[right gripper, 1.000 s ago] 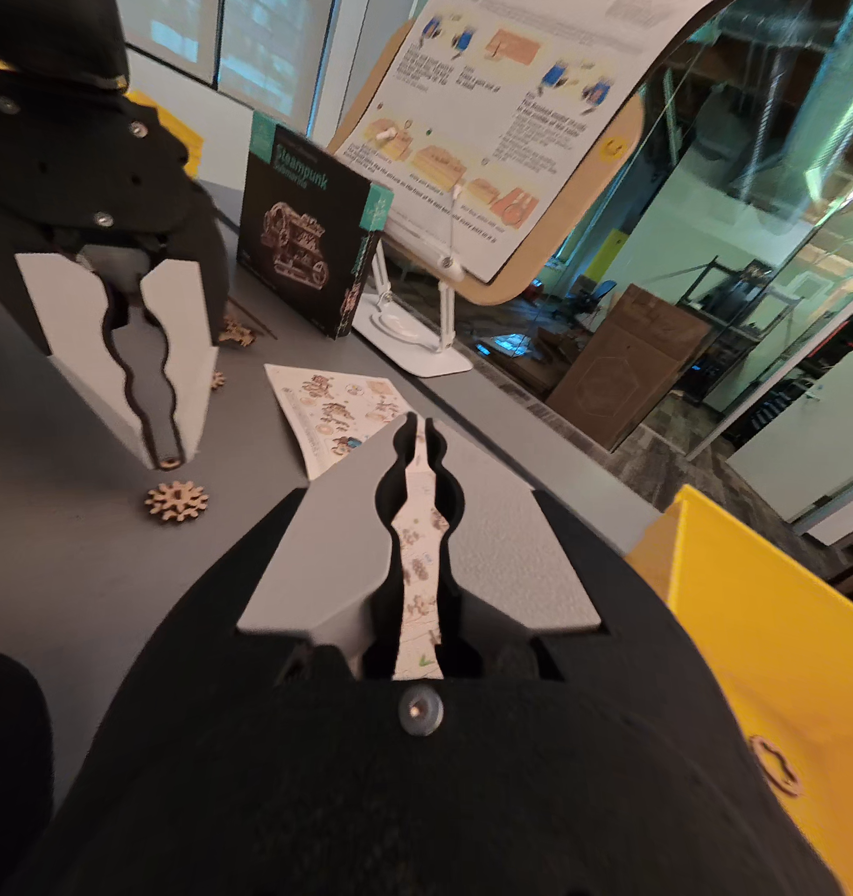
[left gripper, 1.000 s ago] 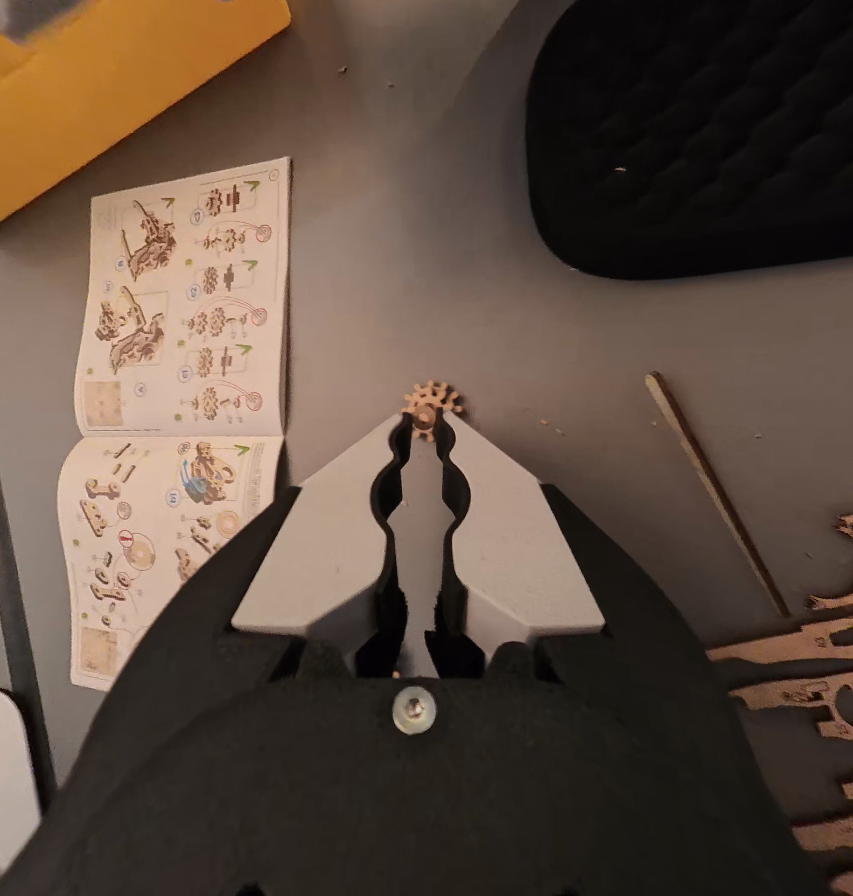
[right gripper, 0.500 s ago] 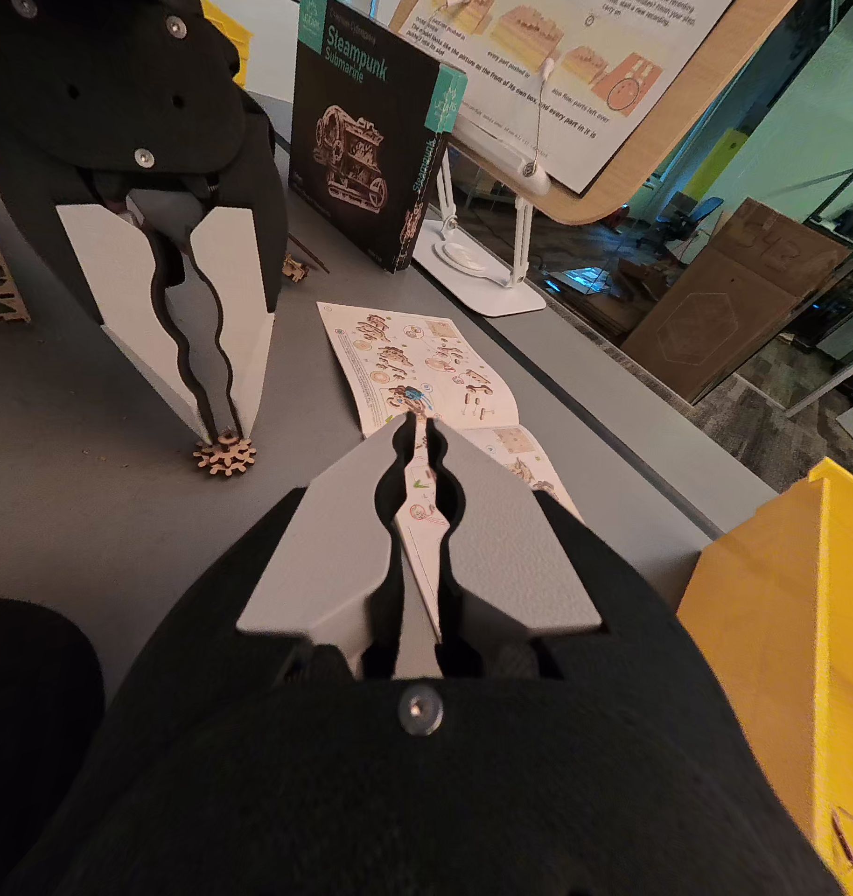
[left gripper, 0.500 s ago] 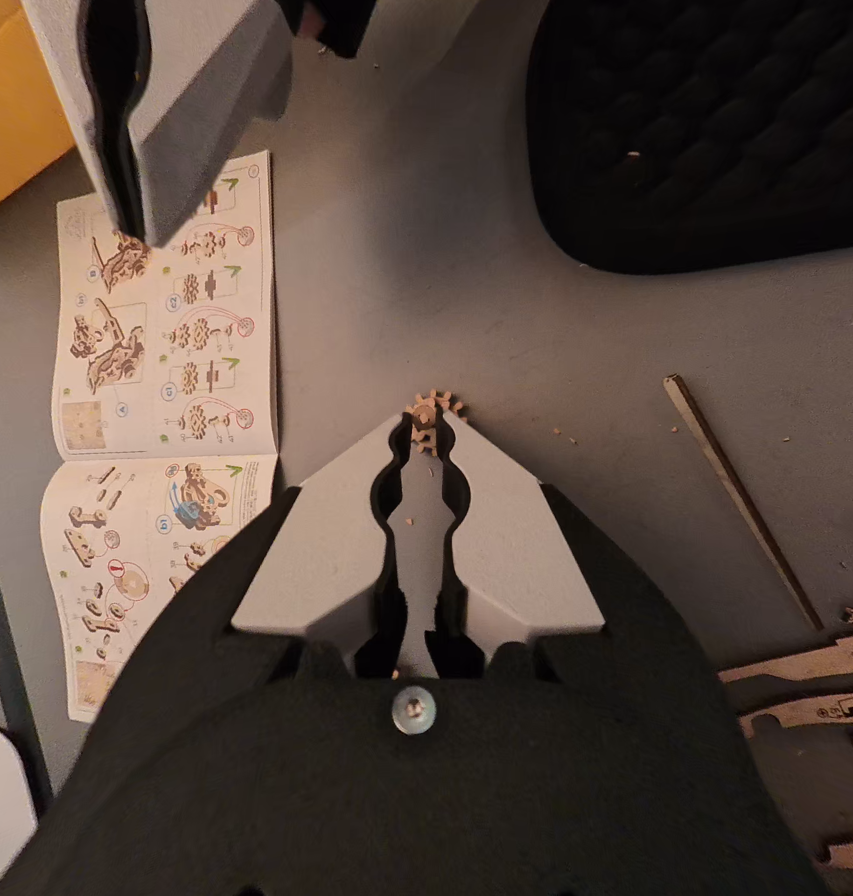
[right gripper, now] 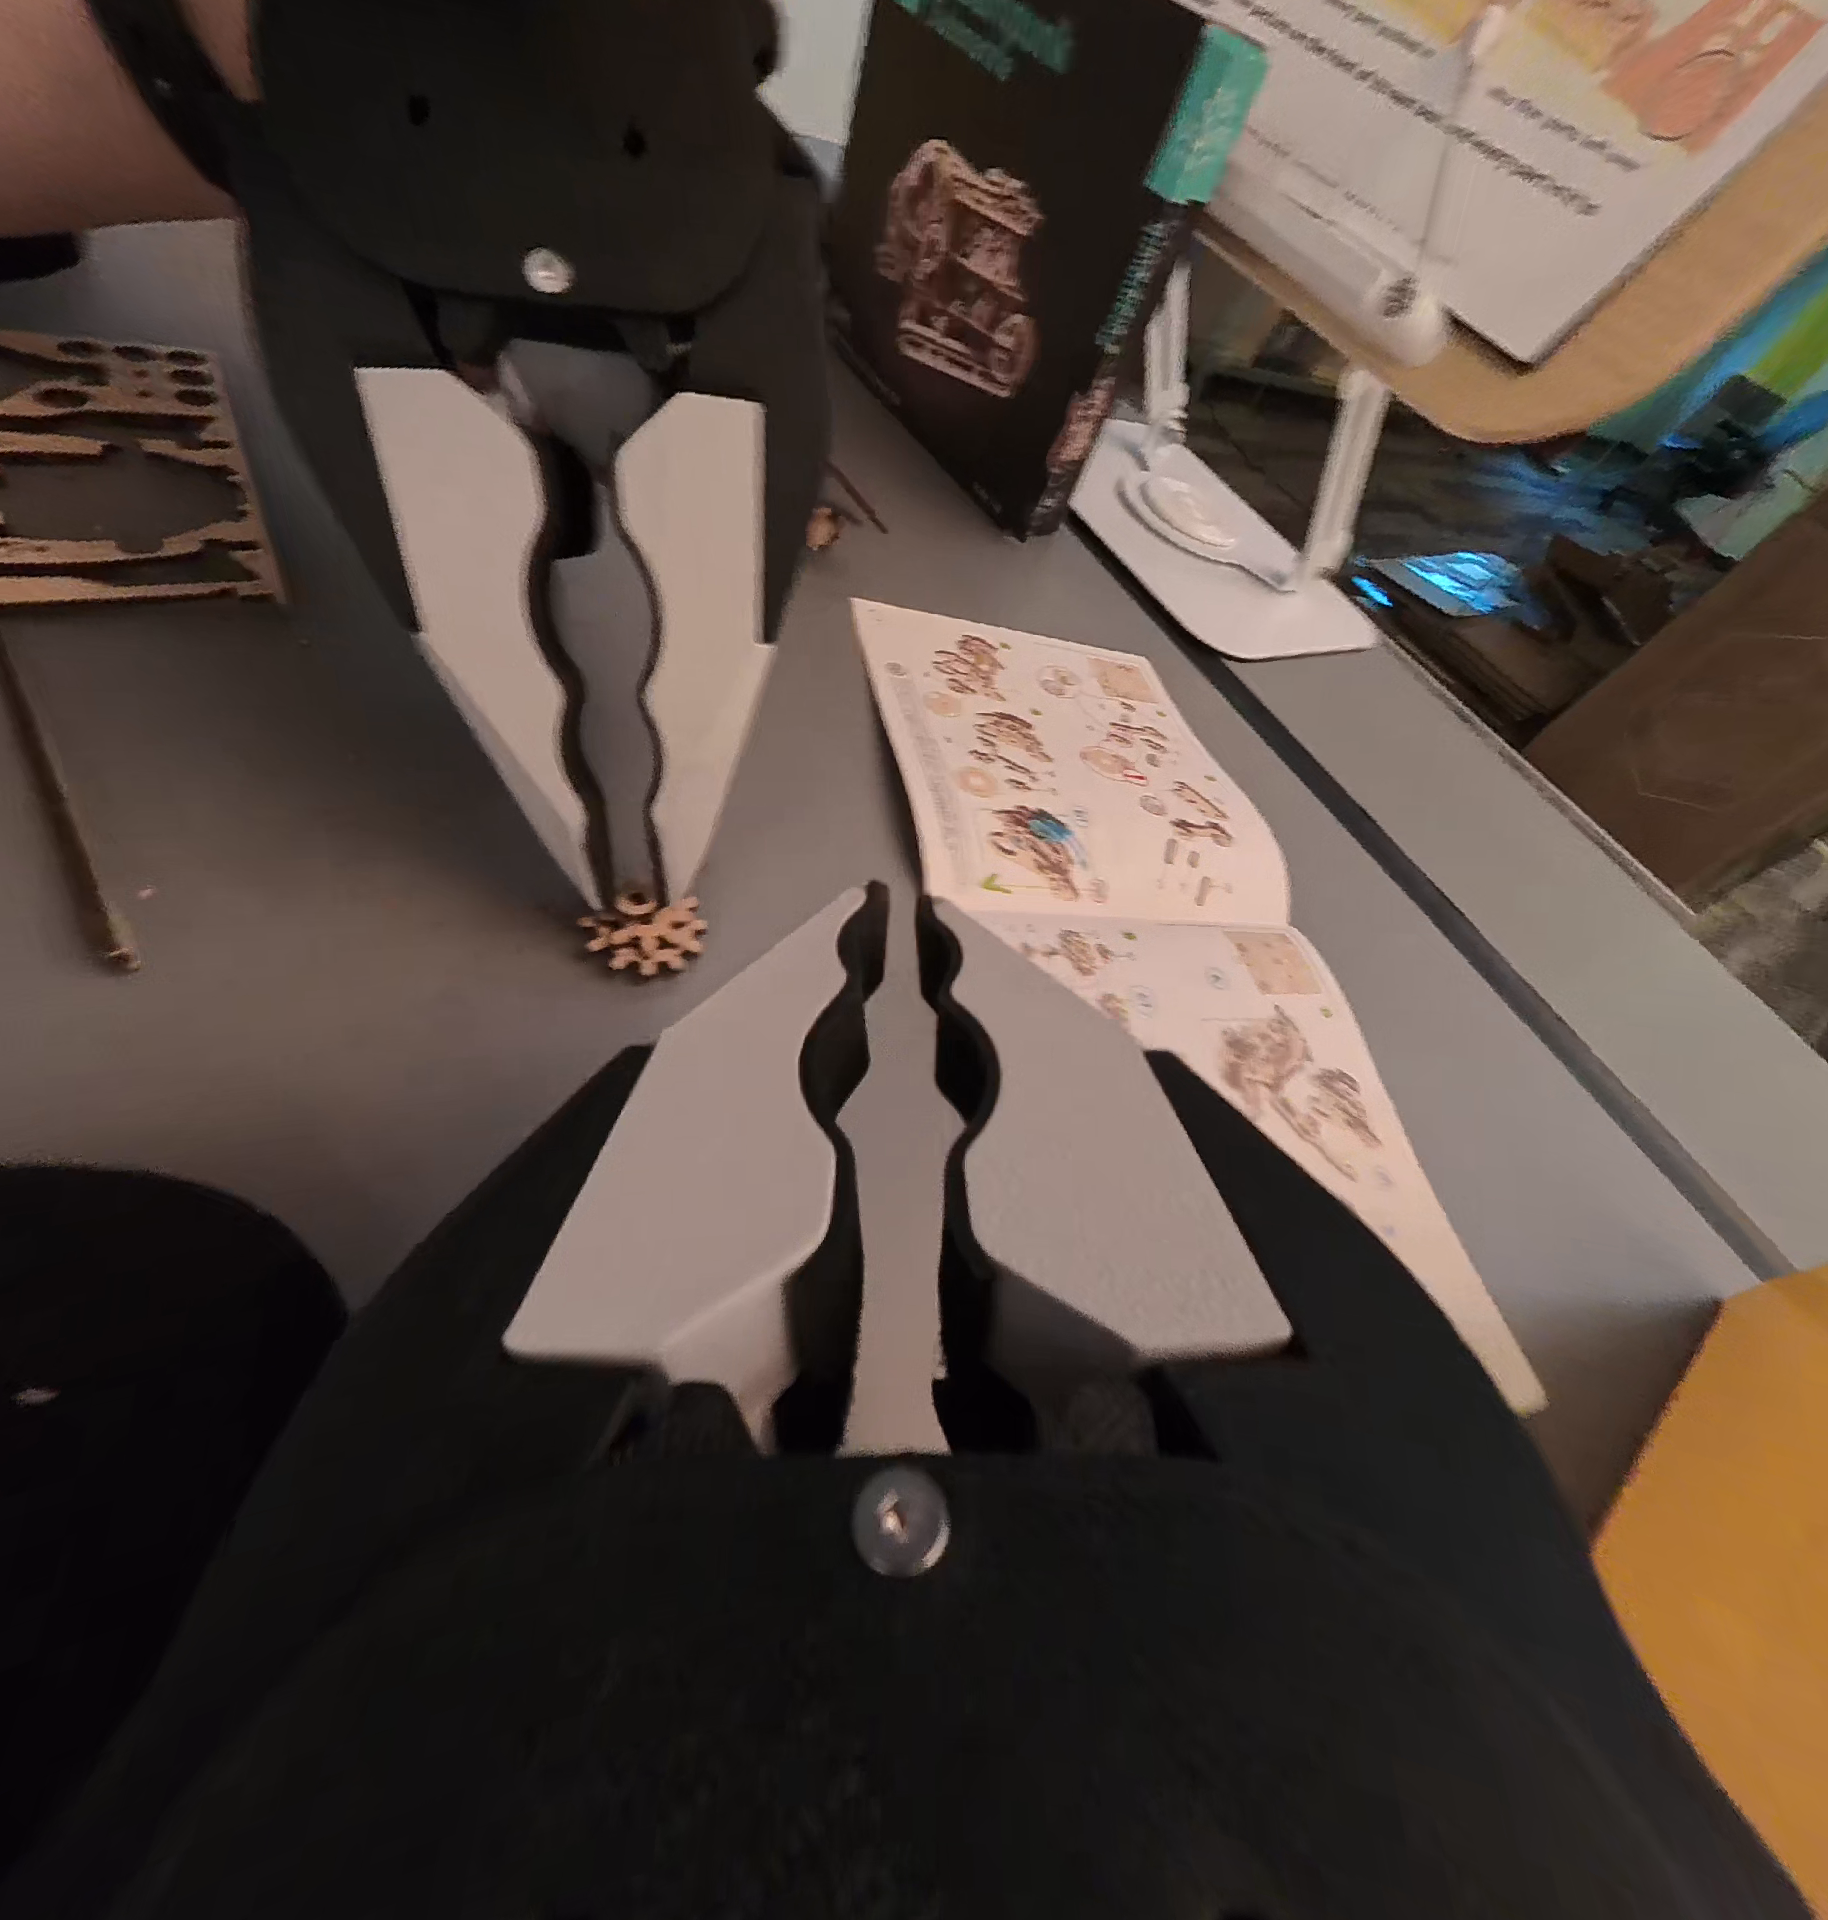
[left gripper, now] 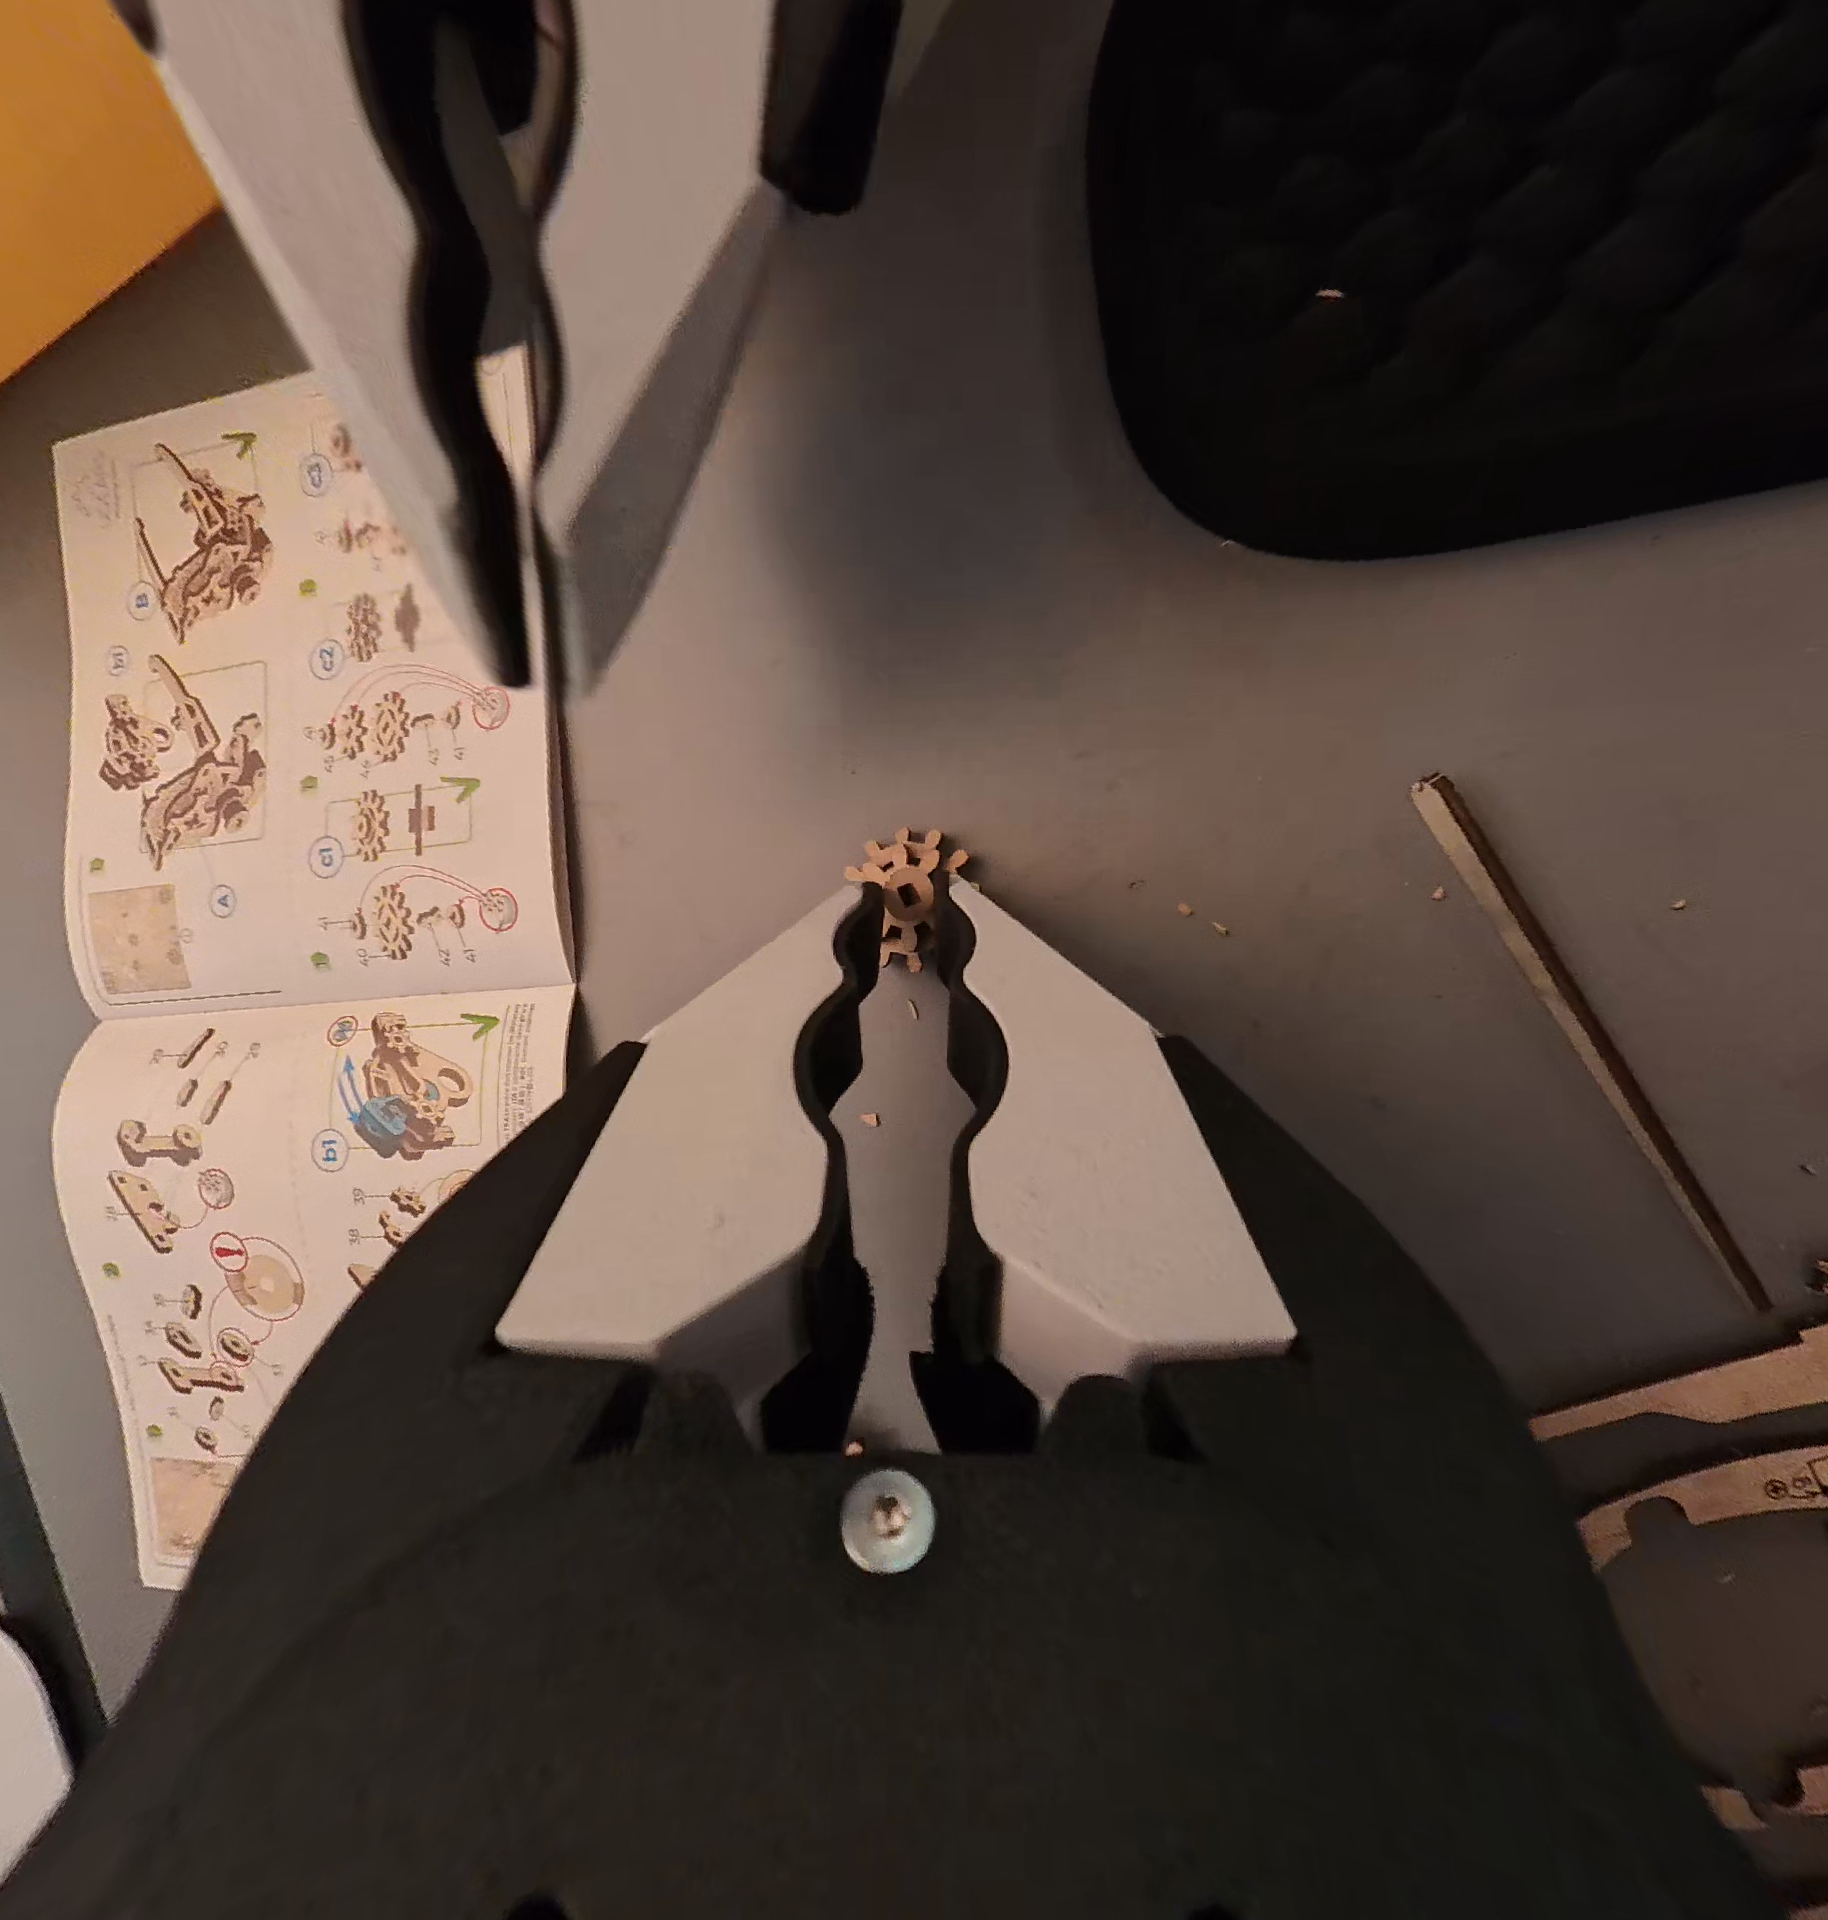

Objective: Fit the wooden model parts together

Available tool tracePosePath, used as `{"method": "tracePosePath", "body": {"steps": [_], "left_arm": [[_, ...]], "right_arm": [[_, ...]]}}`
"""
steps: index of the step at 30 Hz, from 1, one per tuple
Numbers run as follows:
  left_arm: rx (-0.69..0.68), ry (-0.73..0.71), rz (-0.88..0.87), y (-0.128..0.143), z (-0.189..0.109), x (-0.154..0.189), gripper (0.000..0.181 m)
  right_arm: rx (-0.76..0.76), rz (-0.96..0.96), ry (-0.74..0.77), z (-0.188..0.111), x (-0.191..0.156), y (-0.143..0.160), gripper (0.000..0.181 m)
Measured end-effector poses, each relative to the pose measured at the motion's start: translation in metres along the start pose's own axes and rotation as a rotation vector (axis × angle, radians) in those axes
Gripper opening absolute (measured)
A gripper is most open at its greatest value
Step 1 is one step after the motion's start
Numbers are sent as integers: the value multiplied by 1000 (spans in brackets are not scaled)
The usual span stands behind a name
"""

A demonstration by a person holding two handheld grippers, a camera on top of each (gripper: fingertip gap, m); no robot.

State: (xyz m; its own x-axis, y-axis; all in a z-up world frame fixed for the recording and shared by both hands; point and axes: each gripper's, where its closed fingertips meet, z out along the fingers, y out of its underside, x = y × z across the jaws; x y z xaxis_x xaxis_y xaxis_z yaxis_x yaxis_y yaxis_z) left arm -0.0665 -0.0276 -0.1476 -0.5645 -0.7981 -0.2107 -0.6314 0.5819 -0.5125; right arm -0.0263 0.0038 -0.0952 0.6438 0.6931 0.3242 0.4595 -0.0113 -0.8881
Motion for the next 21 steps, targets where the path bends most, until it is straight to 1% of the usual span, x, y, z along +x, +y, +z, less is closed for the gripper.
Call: {"method": "tracePosePath", "body": {"steps": [3,6,8,10,13,21], "left_arm": [[-8,5,5,1,0,0,8],[-21,4,12,2,0,-3,8],[-22,11,13,2,-1,-4,8],[-17,11,18,1,-2,-6,8],[1,37,21,-2,-5,-4,8],[-32,108,78,-1,-3,-3,8]], "right_arm": [[21,-50,-122,1,-25,-6,0],[-16,-8,-255,6,-47,0,0],[-59,22,-234,13,-44,10,0],[-81,24,-252,15,-47,13,3],[-73,39,-255,15,-46,12,5],[-79,45,-255,15,-45,13,7]]}}
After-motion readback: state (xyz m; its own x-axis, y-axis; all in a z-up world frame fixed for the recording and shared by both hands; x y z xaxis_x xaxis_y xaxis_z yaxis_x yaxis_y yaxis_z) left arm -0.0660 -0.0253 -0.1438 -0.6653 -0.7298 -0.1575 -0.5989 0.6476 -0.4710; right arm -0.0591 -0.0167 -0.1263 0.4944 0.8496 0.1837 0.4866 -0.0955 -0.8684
